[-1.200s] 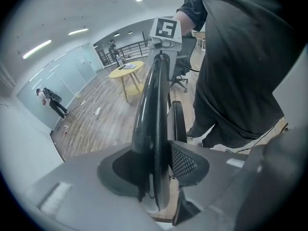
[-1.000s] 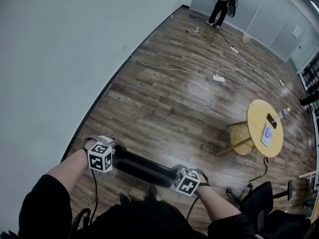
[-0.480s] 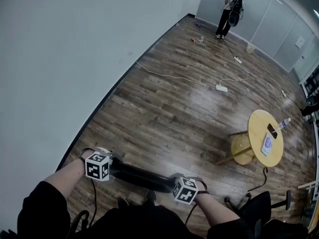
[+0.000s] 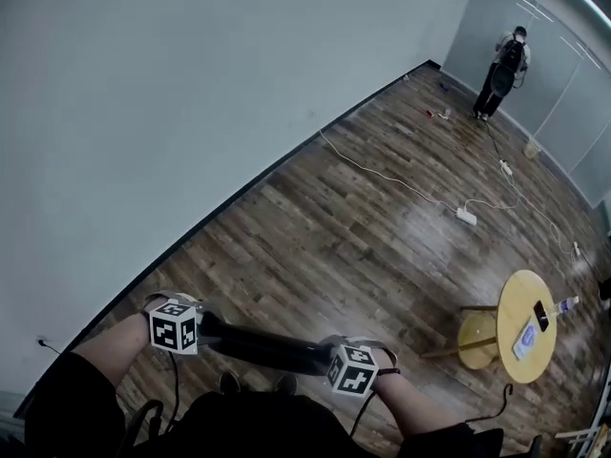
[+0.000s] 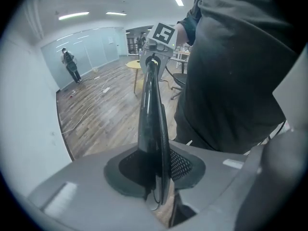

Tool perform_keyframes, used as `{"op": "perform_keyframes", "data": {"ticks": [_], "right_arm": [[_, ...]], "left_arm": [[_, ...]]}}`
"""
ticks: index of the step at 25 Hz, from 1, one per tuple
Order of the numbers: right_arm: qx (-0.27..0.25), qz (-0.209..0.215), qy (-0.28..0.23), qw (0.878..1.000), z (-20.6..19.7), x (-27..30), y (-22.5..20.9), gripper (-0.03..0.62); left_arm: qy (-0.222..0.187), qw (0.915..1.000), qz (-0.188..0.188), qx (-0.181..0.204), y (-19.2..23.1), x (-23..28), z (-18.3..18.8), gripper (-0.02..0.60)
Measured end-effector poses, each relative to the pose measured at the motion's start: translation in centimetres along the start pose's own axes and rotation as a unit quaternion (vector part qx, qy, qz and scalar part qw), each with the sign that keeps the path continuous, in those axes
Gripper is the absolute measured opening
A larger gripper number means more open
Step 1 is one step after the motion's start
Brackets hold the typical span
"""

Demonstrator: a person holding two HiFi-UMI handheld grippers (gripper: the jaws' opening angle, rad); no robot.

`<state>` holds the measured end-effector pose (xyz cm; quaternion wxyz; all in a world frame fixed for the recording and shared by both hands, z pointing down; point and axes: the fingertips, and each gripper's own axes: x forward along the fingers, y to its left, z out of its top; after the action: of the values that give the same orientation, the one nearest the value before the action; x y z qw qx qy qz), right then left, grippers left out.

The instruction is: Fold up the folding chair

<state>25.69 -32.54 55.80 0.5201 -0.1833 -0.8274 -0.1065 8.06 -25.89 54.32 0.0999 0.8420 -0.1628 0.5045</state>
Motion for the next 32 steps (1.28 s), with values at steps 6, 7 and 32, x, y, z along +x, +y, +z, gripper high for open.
{"op": "perform_keyframes", "data": {"ticks": [6, 7, 32], "right_arm": [[-0.089, 0.052, -0.009, 0.995, 3.2, 2.3, -0.6, 0.058], [-0.104, 0.061, -0.010, 0.993, 3.9, 2.6, -0.7, 0.058], [-0.308, 0.164, 0.041, 0.936, 29.4, 13.3, 2.9, 0.058]], "left_arm": [[0.010, 0.9946, 0.046, -0.093, -3.4, -1.6, -3.2, 0.098], [0.011, 0.9927, 0.053, -0.108, -4.0, -1.9, -3.7, 0.098], [-0.032, 0.9394, 0.142, -0.311, -16.7, -13.2, -24.6, 0.098]]}}
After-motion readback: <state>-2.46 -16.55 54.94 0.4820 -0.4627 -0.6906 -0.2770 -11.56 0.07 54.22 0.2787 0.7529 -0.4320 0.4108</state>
